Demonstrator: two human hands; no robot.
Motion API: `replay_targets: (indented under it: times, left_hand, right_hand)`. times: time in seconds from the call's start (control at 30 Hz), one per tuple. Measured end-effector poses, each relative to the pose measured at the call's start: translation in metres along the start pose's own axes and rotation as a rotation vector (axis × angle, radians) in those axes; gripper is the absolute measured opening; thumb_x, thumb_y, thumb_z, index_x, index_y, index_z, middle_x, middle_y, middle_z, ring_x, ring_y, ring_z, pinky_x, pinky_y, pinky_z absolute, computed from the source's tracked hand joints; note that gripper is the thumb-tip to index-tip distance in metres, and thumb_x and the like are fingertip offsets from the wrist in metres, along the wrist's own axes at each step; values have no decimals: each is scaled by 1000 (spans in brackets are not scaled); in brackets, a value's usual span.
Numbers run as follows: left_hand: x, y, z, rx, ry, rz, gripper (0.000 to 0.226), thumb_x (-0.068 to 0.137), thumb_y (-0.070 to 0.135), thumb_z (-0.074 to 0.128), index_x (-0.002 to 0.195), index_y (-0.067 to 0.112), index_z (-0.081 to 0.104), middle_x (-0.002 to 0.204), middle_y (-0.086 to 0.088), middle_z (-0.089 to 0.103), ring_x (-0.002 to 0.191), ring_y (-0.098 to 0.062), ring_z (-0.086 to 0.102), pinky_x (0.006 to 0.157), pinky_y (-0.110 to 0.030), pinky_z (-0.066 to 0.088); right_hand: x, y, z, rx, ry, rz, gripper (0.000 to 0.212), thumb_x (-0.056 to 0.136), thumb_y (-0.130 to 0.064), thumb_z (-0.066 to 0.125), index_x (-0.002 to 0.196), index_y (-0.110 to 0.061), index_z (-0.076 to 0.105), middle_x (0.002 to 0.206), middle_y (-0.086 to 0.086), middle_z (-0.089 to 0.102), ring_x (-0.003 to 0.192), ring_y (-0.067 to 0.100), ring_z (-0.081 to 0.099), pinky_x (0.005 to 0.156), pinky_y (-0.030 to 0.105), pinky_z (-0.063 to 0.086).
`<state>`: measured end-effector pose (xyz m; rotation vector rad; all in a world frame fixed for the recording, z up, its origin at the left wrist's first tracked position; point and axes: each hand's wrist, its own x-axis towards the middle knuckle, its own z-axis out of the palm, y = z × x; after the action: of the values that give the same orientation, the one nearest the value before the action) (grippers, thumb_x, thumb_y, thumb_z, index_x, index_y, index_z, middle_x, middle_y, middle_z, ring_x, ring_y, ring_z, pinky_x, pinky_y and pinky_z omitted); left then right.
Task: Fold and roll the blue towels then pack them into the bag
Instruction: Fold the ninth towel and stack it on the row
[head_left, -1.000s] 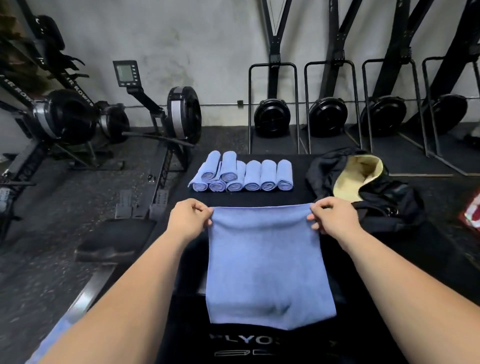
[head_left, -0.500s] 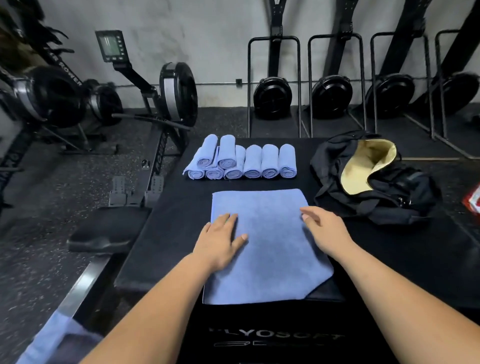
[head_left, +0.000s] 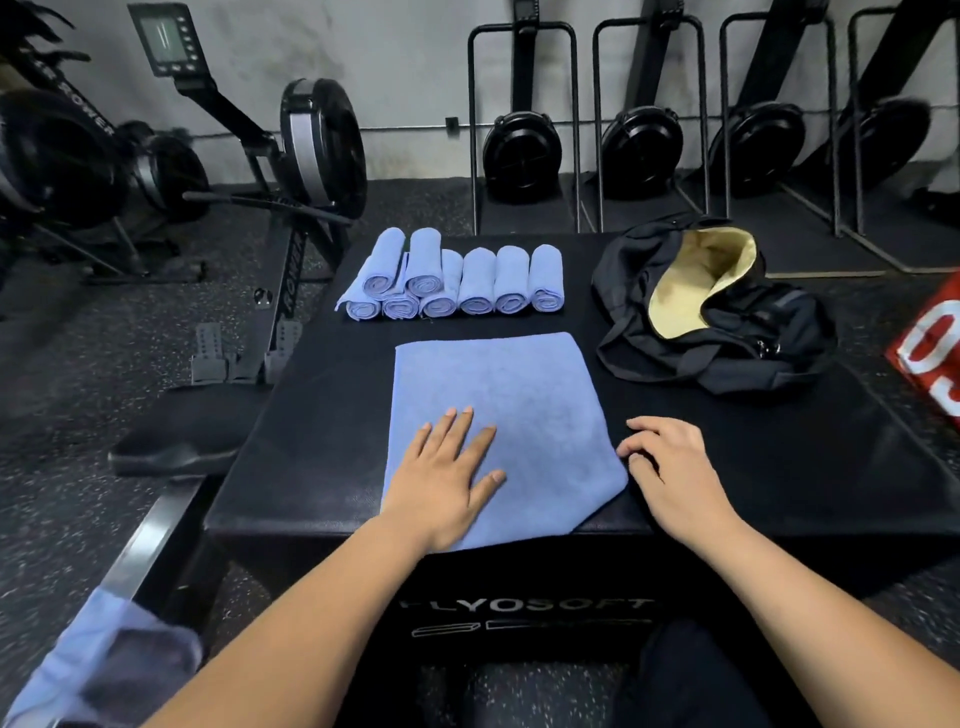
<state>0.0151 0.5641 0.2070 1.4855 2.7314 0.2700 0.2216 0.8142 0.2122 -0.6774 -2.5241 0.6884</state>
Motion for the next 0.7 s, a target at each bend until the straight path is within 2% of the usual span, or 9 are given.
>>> replay_targets:
  times: [0.1, 0.23, 0.3, 0.37, 0.47, 0.5, 0.57, 0.63, 0.7]
  left_hand:
    - [-3, -1, 3, 17, -6, -35, 78, 99, 75, 6, 168, 39, 9, 177, 7, -5, 162, -12, -13, 131, -41, -5]
    - [-4, 4, 3, 26, -16, -38, 78, 98, 75, 7, 168, 39, 10, 177, 8, -4, 162, -11, -12, 131, -40, -5]
    - [-6, 4, 2, 22, -18, -42, 78, 99, 75, 7, 168, 39, 11, 177, 9, -4, 162, -10, -12, 131, -40, -5]
    - [-6, 4, 2, 26, -12, -46, 76, 100, 74, 8, 168, 40, 11, 177, 9, -3, 161, -10, -11, 131, -40, -5]
    - [-6, 5, 2, 29, -8, -44, 72, 103, 73, 12, 167, 41, 10, 177, 10, -3, 161, -9, -11, 131, -40, -4]
    - [-6, 5, 2, 24, -10, -45, 71, 104, 73, 14, 167, 41, 10, 177, 10, -3, 161, -9, -11, 131, -40, -4]
    - [-7, 4, 2, 20, -13, -46, 70, 105, 72, 15, 167, 41, 11, 177, 10, -2, 161, -9, -11, 132, -40, -4]
    - [-6, 4, 2, 19, -14, -43, 70, 105, 73, 15, 167, 41, 11, 177, 10, -2, 161, -9, -11, 132, -40, -4]
    - [-5, 4, 1, 16, -17, -41, 71, 104, 74, 15, 167, 41, 11, 176, 11, -2, 161, -9, -11, 132, -40, -5]
  right_hand:
    - [-7, 4, -2, 53, -69, -61, 14, 91, -17, 74, 98, -29, 76, 132, -15, 63, 132, 13, 39, 112, 35, 33]
    - [-10, -1, -18, 211, -138, -35, 17, 86, -23, 84, 96, -35, 80, 123, -24, 68, 129, 7, 47, 109, 22, 34]
    - [-15, -5, -23, 276, -168, -30, 11, 83, -29, 87, 89, -35, 80, 116, -23, 71, 124, 6, 52, 107, 21, 36]
    - [-22, -10, -24, 353, -162, -2, 8, 83, -31, 88, 82, -33, 81, 108, -19, 75, 117, 9, 59, 104, 27, 40]
    - [-25, -14, -27, 557, -93, 155, 6, 87, -27, 85, 82, -25, 81, 96, -10, 78, 102, 9, 68, 95, 29, 47]
    - [-25, -14, -28, 603, -73, 190, 9, 89, -27, 82, 82, -22, 80, 87, -7, 76, 89, 10, 68, 87, 30, 48]
    - [-26, -15, -26, 600, -46, 205, 18, 93, -29, 79, 80, -17, 75, 66, -4, 63, 66, 10, 52, 73, 30, 43]
    - [-28, -19, -23, 547, -27, 200, 18, 93, -29, 79, 79, -19, 72, 55, -7, 53, 59, 9, 42, 70, 25, 41]
    - [-30, -20, -23, 527, 6, 189, 12, 90, -25, 83, 86, -23, 72, 52, -4, 52, 56, 10, 43, 70, 19, 45]
